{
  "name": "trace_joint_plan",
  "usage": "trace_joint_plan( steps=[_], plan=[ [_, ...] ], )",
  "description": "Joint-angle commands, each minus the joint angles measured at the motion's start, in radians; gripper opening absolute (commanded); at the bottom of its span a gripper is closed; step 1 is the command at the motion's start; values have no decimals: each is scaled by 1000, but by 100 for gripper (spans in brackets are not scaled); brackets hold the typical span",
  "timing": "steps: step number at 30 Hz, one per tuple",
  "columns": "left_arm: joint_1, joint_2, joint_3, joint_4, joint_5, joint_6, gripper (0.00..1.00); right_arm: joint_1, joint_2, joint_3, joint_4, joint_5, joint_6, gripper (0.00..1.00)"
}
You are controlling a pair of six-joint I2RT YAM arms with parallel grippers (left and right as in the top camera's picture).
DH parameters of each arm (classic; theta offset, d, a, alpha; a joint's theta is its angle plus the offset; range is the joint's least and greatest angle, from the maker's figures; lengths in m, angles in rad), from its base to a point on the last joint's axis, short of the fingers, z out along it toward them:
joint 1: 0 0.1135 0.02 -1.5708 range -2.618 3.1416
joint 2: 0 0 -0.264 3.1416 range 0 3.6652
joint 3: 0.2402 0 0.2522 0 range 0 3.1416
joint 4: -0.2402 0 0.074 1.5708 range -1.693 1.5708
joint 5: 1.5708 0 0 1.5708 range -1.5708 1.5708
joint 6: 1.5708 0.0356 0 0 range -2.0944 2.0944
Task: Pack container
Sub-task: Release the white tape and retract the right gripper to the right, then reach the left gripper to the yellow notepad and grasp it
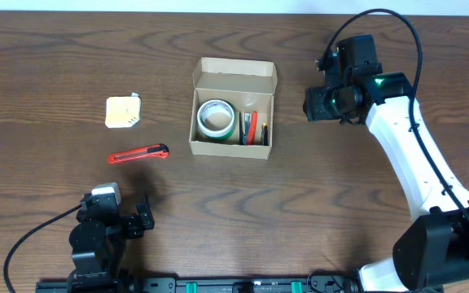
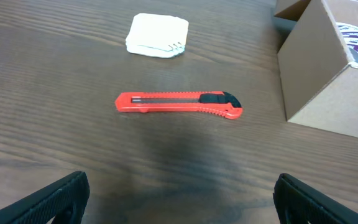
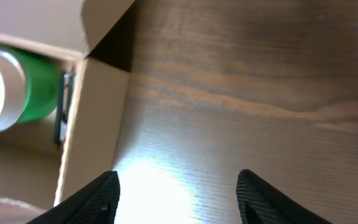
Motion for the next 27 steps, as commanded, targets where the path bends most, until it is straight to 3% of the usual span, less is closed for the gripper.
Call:
trace_joint_plan(
  steps=[1, 6, 11, 13, 18, 21, 27],
  plan=[
    [4, -6, -8, 1, -21, 11, 95, -5, -56, -2, -14, -76, -83, 61],
    [4, -6, -8, 12, -43, 26, 95, -3, -103, -2, -21, -88, -105, 80],
    [4, -6, -8, 27, -55, 26, 95, -3, -136, -2, -51, -206, -158, 79],
    [4, -6, -8, 50, -49, 18, 95, -3, -150, -2, -61, -209, -158, 99],
    [4, -5, -3, 201, 94, -60, 95, -3, -163, -2, -87, -209, -156, 99],
    [4, 3, 42, 201, 97, -106, 95, -3, -163, -2, -92, -208, -157, 99],
    [4, 154, 222, 164, 49, -54, 95, -3, -163, -2, -93, -208, -157, 99]
  ],
)
